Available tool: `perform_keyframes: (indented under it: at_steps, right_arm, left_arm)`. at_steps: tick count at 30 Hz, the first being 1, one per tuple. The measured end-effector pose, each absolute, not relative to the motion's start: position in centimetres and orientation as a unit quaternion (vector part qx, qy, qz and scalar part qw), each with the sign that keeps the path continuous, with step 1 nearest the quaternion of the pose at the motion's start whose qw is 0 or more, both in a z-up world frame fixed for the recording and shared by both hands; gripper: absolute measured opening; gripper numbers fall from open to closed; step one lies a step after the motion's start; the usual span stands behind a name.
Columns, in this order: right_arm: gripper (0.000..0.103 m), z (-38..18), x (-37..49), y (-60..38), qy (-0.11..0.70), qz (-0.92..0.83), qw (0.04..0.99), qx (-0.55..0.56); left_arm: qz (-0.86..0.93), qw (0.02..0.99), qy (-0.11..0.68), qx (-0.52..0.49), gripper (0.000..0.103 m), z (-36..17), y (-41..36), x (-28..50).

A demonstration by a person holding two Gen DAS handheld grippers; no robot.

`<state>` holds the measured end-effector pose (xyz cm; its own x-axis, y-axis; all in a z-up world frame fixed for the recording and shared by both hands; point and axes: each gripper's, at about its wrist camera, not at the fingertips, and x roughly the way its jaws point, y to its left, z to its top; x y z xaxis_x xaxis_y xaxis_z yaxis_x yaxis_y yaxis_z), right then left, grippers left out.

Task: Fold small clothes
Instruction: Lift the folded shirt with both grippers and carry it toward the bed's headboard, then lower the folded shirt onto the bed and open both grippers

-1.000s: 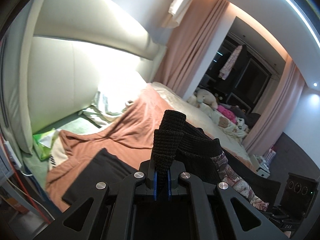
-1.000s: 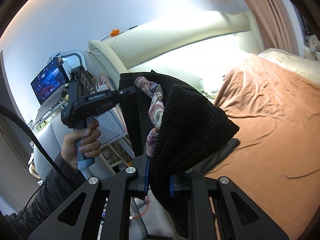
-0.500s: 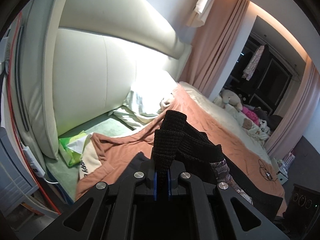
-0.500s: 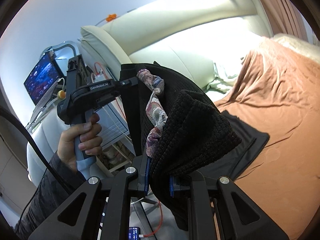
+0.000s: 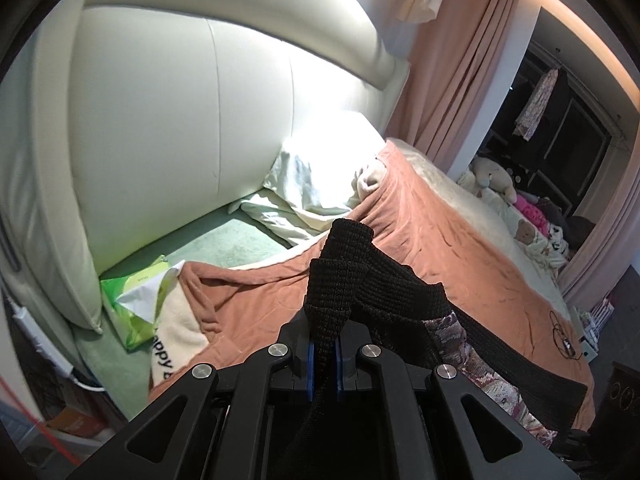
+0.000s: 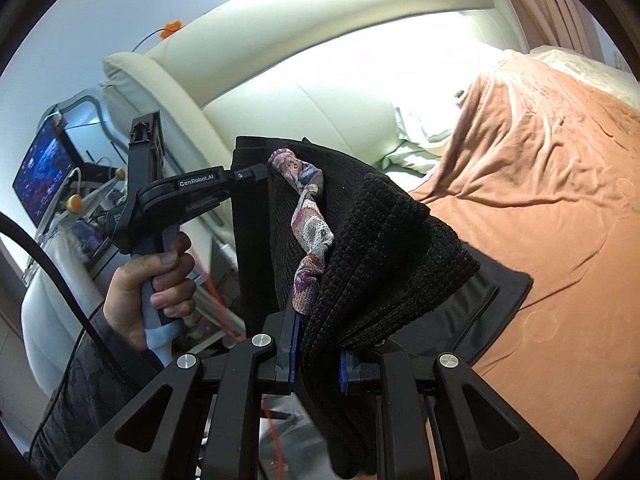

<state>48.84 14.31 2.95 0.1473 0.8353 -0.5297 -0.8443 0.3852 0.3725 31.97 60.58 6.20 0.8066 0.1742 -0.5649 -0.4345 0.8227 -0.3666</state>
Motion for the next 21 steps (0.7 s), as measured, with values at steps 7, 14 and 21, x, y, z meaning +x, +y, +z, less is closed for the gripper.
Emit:
perform_keyframes:
  at_steps: [7, 14, 21]
  right_arm:
    - [0.011, 0.7, 51.9, 15.9, 0.361, 0.537, 0.762, -0.005]
    - [0.011, -1.9, 54.1, 18.0, 0.379, 0.522, 0.764, 0.002]
    - [0.011, -4.6, 56.7, 18.0, 0.395, 0.502, 0.769, 0.013]
  left_arm:
    - [0.161, 0.911, 0.299, -0.234, 0.007, 2.7, 61.4, 37.4]
    - [0.158, 0.903, 0.331, -0.225, 0.007, -0.8, 62.4, 41.9]
    - [0.155, 0.894, 0.363, -0.21, 0.007, -4.3, 62.8, 45.8]
